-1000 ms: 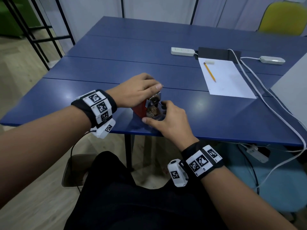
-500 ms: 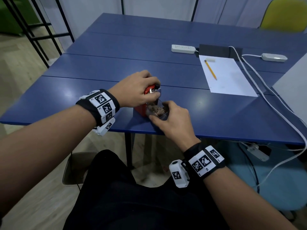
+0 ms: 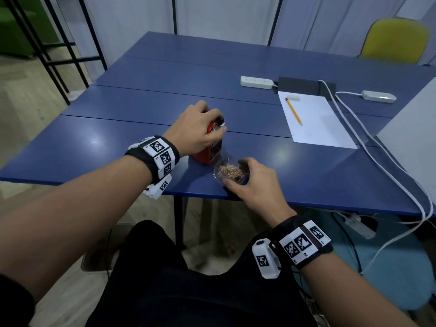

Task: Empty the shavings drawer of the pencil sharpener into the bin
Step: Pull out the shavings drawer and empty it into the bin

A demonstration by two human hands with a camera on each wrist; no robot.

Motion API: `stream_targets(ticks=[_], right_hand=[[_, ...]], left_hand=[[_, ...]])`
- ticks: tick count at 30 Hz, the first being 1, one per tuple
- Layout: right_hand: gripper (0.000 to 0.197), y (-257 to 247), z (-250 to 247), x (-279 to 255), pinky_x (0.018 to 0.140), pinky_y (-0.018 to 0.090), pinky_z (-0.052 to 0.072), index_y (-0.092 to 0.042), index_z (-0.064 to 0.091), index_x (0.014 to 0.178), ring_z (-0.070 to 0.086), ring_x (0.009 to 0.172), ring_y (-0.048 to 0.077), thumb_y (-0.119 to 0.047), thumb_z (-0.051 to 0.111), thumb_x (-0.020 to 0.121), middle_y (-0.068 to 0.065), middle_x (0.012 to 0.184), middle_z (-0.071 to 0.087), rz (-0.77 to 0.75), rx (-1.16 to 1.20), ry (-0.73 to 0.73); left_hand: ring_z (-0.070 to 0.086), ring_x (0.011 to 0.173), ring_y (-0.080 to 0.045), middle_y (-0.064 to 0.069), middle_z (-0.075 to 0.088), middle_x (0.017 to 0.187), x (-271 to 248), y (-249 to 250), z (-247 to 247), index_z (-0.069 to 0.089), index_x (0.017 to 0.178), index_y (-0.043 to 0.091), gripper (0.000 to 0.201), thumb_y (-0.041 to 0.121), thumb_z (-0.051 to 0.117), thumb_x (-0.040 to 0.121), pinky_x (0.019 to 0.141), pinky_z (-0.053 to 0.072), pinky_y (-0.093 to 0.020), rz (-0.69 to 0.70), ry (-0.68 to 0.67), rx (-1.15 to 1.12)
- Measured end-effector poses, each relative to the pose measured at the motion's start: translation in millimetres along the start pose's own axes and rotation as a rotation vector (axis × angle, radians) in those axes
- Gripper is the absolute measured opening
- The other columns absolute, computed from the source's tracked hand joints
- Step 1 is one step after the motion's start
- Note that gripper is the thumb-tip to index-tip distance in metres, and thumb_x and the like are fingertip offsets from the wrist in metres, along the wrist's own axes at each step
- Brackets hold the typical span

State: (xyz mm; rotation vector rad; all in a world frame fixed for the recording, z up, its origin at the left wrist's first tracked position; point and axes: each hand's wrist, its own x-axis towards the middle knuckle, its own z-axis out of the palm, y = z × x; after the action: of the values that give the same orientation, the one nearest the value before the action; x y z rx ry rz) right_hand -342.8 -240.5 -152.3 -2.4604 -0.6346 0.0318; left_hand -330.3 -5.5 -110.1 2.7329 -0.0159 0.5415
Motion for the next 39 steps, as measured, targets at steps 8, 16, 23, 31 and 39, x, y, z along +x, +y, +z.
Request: stream_targets(ticks=[8,16,23,31,39], right_hand=[[0.086,9,1,-1,0.103,0.041,0.057,-0.019,0.056,0.149,0.065,0.124,0.021,-0.066,0.081,0.082,0.002,0.136,0.071,0.006,0.020,-0.024],[0.101,16,2,-7,0.106,0.038,0.052,-0.022,0.050,0.155,0.060,0.132,0.021,-0.069,0.086,0.074,0.003,0.144,0.065,0.048,0.040,-0.021],[0.094,15,3,-11,0.105,0.038,0.053,-0.020,0.053,0.152,0.060,0.131,0.021,-0.065,0.087,0.077,0.001,0.141,0.065,0.065,0.062,0.000],[0.080,12,3,-6,0.105,0.039,0.057,-0.023,0.055,0.149,0.063,0.129,0.020,-0.055,0.087,0.083,0.000,0.141,0.069,0.045,0.096,-0.027],[0.072,-19,-1,1,0.092,0.018,0.048,-0.023,0.052,0.151,0.063,0.109,0.005,-0.044,0.085,0.091,-0.002,0.137,0.071,-0.191,0.146,-0.238]], left_hand=[[0.057,0.101,-0.030,-0.006,0.054,0.110,2,0,4,0.068,0.122,0.024,0.042,0.057,0.055,0.098,0.084,0.042,-0.032,-0.114,0.094,-0.028],[0.055,0.113,-0.029,-0.004,0.054,0.119,-2,12,3,0.065,0.133,0.030,0.068,0.081,0.042,0.093,0.098,0.052,-0.045,-0.085,-0.005,0.055],[0.040,0.129,-0.029,-0.011,0.042,0.138,-48,9,-8,0.051,0.140,0.019,0.073,0.076,0.039,0.097,0.108,0.035,-0.047,-0.191,0.225,-0.016],[0.045,0.117,-0.013,0.001,0.047,0.128,-106,-6,-6,0.047,0.136,0.018,0.066,0.057,0.072,0.090,0.099,0.047,-0.036,-0.094,0.000,-0.122],[0.056,0.127,-0.009,0.002,0.057,0.152,-119,-17,-4,0.035,0.163,0.020,0.104,0.052,0.088,0.079,0.102,0.044,-0.024,-0.044,-0.276,-0.188]])
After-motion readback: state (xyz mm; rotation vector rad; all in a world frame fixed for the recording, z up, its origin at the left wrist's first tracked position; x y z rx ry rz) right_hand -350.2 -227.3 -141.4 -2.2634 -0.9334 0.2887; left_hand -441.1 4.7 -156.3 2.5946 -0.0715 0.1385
